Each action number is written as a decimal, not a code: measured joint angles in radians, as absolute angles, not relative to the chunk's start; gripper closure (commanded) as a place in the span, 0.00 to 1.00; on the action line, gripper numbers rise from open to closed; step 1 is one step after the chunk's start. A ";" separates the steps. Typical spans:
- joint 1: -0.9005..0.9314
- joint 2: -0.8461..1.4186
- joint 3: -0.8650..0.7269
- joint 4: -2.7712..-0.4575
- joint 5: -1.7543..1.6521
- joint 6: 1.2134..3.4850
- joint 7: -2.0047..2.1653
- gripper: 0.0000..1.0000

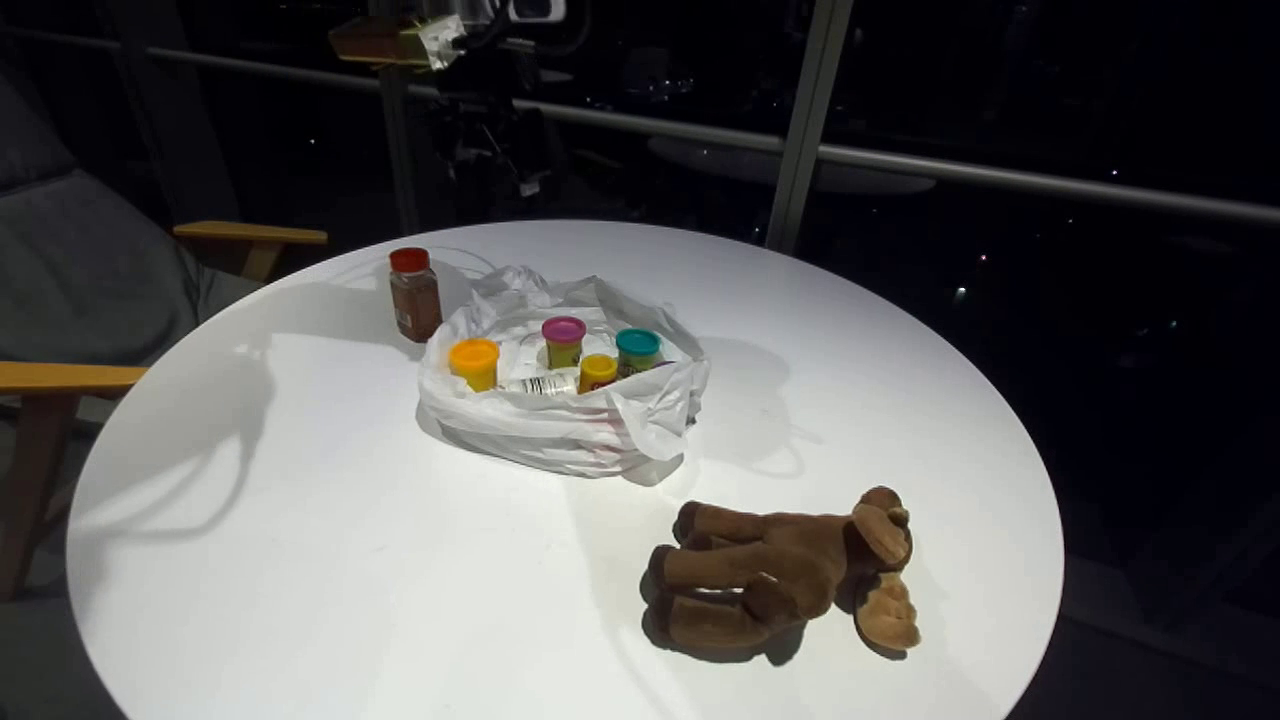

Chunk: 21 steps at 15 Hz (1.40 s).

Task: Remove the things from the plastic bag and put them on the table

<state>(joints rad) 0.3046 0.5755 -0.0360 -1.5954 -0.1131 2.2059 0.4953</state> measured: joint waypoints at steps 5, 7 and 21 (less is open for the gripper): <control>0.216 0.677 -0.033 -1.614 -0.087 2.268 0.431 0.00; 0.190 0.710 -0.030 -1.611 -0.065 2.303 0.410 0.00; 0.134 0.795 -0.008 -1.530 0.028 2.303 0.331 0.59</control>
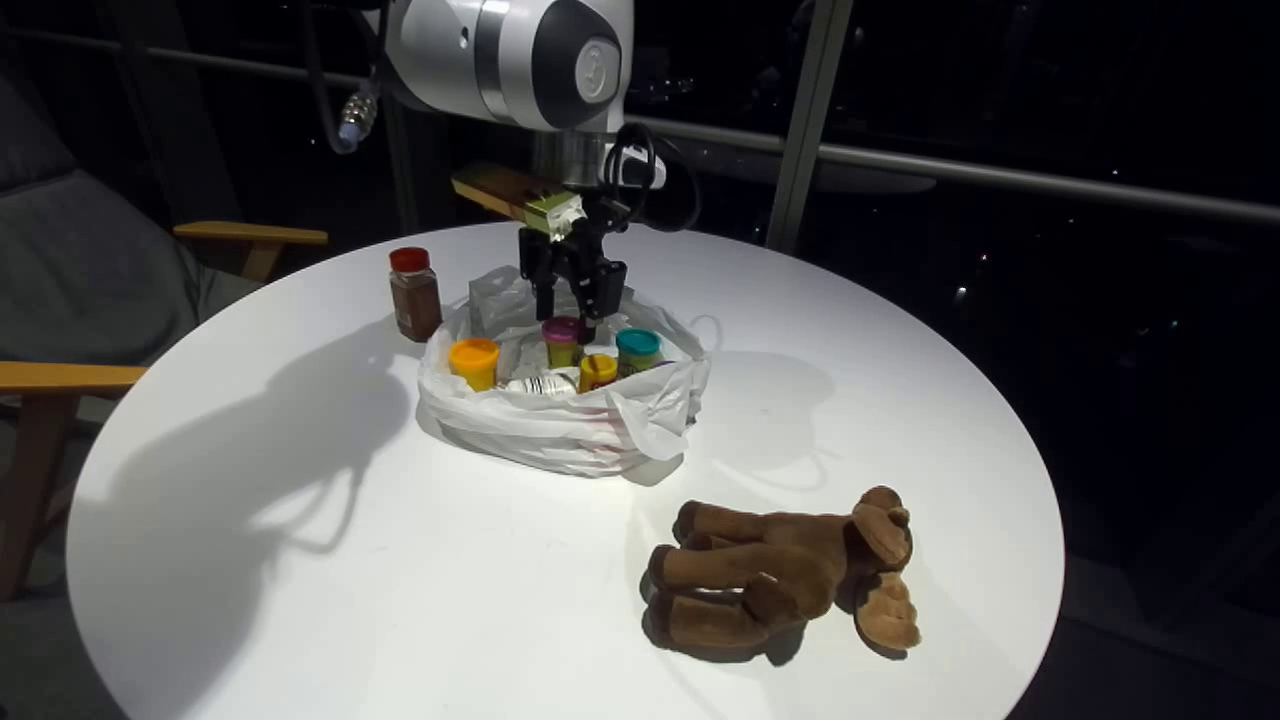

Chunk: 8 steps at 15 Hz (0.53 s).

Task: Remove the things from the plastic bag and put them on the table

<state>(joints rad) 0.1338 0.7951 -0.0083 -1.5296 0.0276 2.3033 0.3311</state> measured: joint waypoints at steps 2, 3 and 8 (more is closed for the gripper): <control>0.133 0.802 -0.008 -1.523 0.028 2.297 0.329 0.76; 0.133 0.804 -0.008 -1.519 0.028 2.294 0.329 0.76; 0.133 0.793 -0.010 -1.511 0.028 2.281 0.332 0.76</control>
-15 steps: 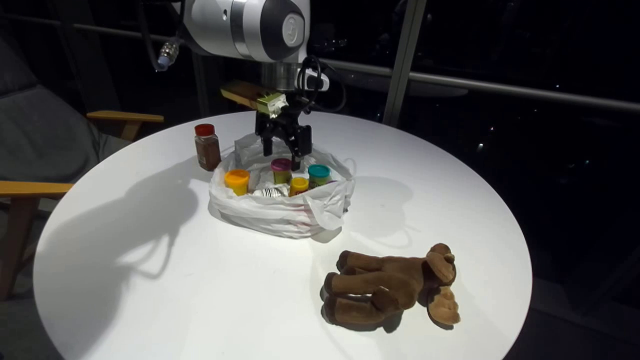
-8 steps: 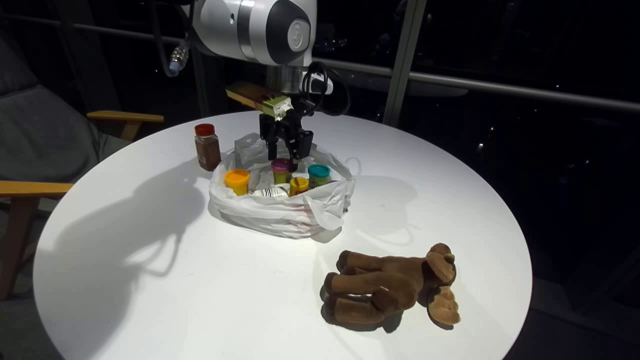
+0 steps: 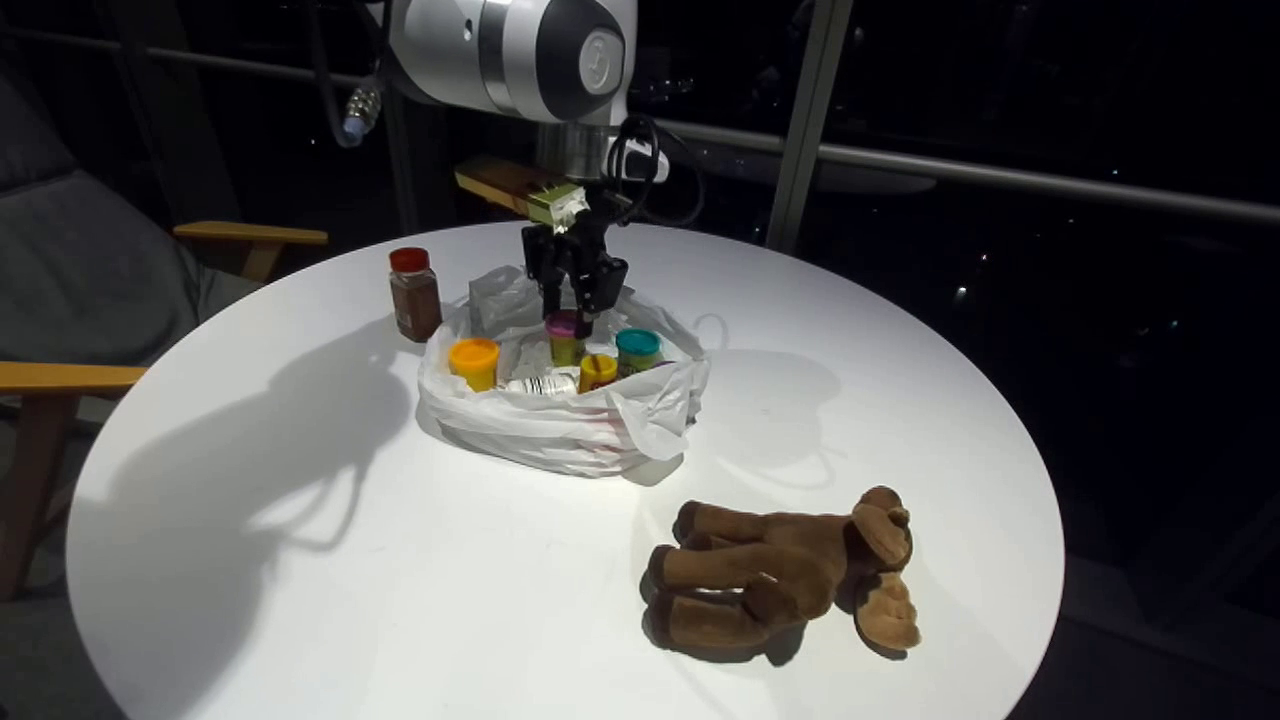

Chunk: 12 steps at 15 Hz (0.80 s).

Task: Remove the things from the plastic bag and put them on the table

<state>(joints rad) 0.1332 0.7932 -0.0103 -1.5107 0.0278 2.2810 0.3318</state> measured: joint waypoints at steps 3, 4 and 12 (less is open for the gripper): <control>0.154 0.727 -0.028 -1.526 0.011 2.278 0.366 0.76; 0.170 0.691 -0.039 -1.541 -0.006 2.271 0.392 0.76; 0.328 0.504 0.014 -1.745 -0.105 2.166 0.520 0.76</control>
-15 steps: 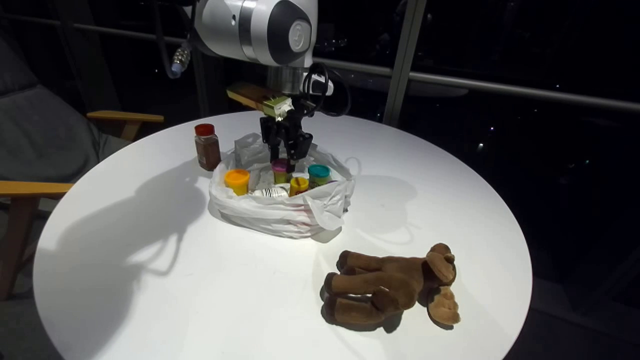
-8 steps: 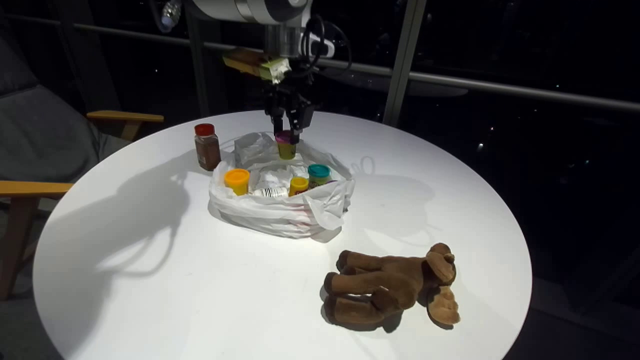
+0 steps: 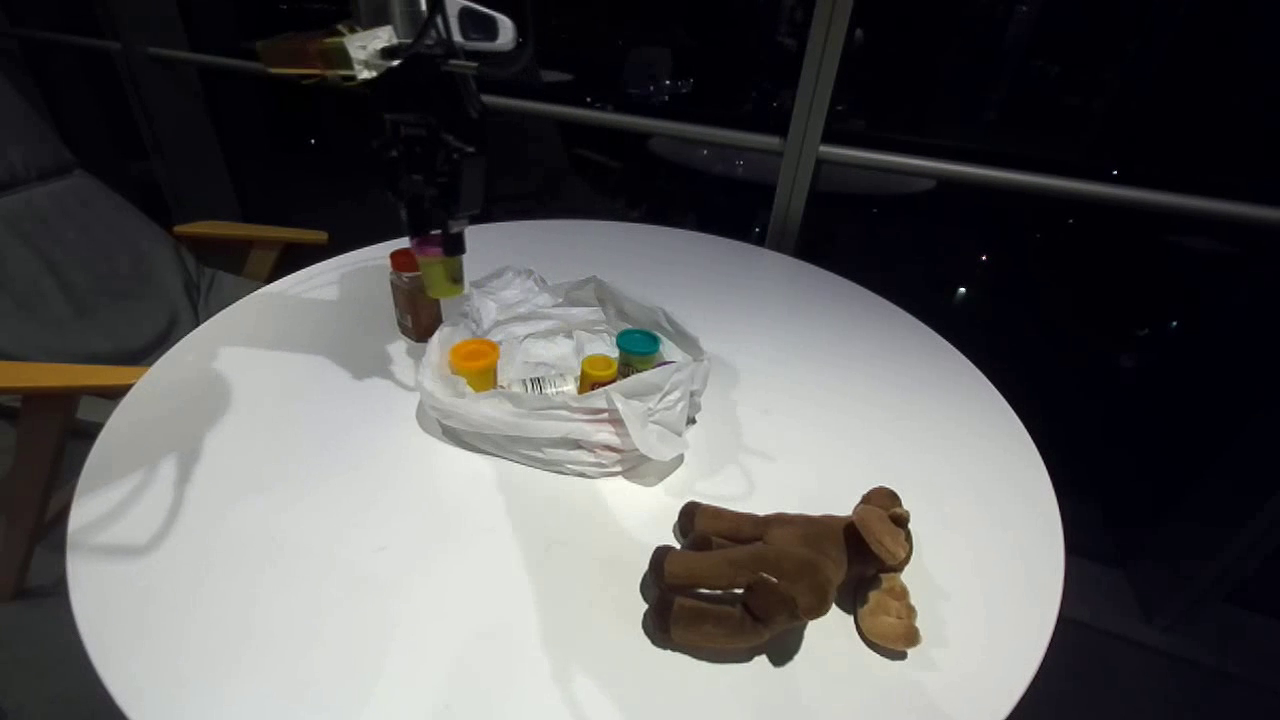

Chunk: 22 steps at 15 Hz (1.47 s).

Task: Remove the things from the plastic bag and put them on the table

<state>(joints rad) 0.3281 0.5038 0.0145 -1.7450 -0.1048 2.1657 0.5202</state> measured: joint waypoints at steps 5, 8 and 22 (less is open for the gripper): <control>0.343 0.566 0.096 -1.778 -0.055 2.195 0.513 0.76; 0.343 0.619 0.108 -1.777 -0.008 2.243 0.491 0.40; 0.312 0.519 0.034 -1.815 0.046 2.335 0.490 0.00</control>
<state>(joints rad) 0.3120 0.5187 0.0343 -1.8147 0.0464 2.3350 0.4897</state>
